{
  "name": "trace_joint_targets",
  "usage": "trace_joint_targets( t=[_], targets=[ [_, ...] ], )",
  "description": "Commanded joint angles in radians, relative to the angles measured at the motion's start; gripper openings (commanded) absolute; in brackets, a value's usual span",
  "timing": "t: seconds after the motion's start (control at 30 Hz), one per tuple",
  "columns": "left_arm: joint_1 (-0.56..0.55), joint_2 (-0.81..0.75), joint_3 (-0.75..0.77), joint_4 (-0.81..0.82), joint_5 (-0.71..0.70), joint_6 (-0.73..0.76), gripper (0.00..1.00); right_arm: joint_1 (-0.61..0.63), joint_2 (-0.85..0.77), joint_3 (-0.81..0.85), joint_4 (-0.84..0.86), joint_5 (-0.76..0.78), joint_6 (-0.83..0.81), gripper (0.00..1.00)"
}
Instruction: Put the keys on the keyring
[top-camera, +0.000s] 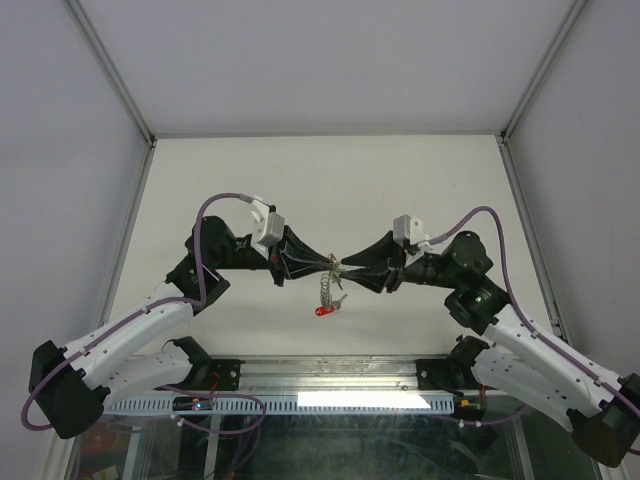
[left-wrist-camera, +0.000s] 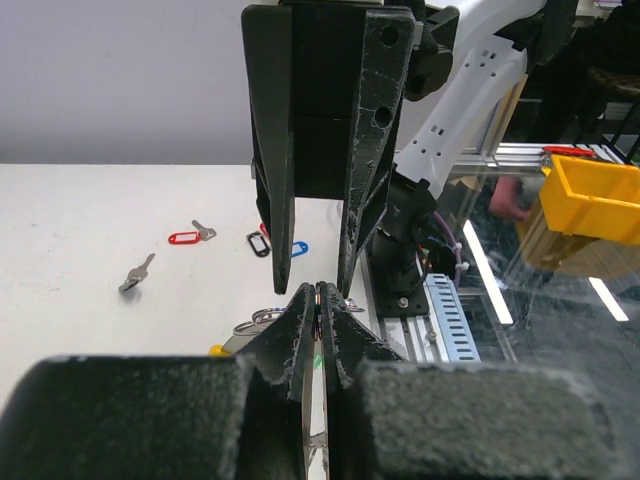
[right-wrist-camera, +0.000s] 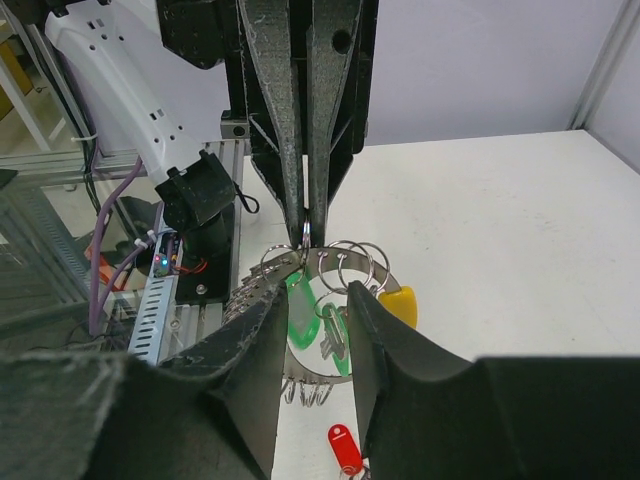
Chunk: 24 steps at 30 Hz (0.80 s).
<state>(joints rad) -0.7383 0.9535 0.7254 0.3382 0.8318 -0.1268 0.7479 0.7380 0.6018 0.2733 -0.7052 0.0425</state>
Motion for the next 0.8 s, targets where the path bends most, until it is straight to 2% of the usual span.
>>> trace_joint_targets(
  t=[0.0,0.77],
  targets=[
    [0.001,-0.006,0.05,0.055,0.049,0.021,0.0,0.002,0.009,0.053,0.068,-0.034,0.001,0.33],
    [0.001,0.008,0.056,0.055,0.05,0.02,0.0,0.034,0.091,0.073,0.125,-0.083,0.059,0.27]
  ],
)
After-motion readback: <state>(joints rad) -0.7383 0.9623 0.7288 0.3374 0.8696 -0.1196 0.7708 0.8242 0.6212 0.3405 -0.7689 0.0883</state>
